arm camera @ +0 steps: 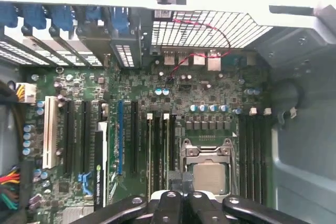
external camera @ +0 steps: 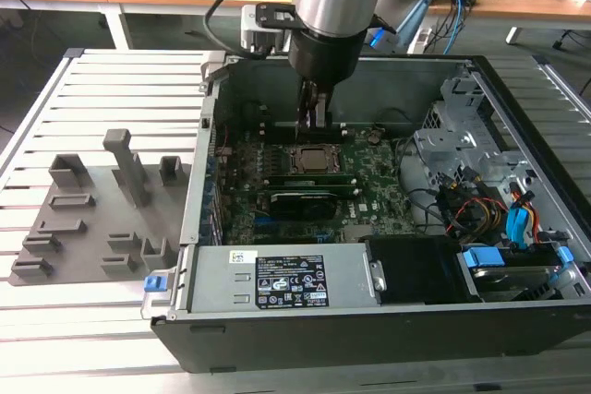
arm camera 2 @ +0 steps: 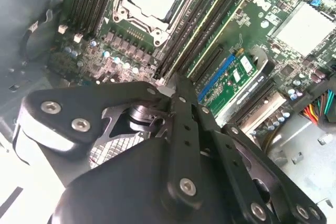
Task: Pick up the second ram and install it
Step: 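Press down the second ram until it locks into place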
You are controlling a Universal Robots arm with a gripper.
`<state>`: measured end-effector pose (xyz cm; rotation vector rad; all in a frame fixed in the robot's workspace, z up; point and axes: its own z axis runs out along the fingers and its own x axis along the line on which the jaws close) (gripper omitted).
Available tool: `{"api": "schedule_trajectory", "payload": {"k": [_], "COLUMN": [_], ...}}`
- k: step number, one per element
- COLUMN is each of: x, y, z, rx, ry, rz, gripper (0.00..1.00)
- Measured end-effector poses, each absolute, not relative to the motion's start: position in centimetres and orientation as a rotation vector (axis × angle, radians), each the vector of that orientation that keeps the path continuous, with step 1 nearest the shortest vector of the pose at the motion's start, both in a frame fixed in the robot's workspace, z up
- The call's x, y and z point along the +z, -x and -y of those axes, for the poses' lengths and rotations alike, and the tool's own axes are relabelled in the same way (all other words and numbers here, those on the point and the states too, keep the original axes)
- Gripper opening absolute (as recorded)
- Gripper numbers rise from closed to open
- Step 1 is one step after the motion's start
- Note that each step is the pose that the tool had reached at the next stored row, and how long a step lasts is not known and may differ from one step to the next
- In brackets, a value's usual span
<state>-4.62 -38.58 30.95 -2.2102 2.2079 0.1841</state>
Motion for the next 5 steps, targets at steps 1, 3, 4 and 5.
{"api": "schedule_trajectory", "payload": {"k": [1,3,4,5], "x": [30.95,30.95,30.95,30.95], "y": [4.62,4.62,4.62,4.62], "z": [38.59,38.59,38.58,38.58], "rx": [0.184,0.185,0.185,0.185], "ry": [2.210,2.210,2.210,2.210], "rz": [-2.208,-2.208,-2.207,-2.207], "gripper": [0.11,0.11,0.11,0.11]}}
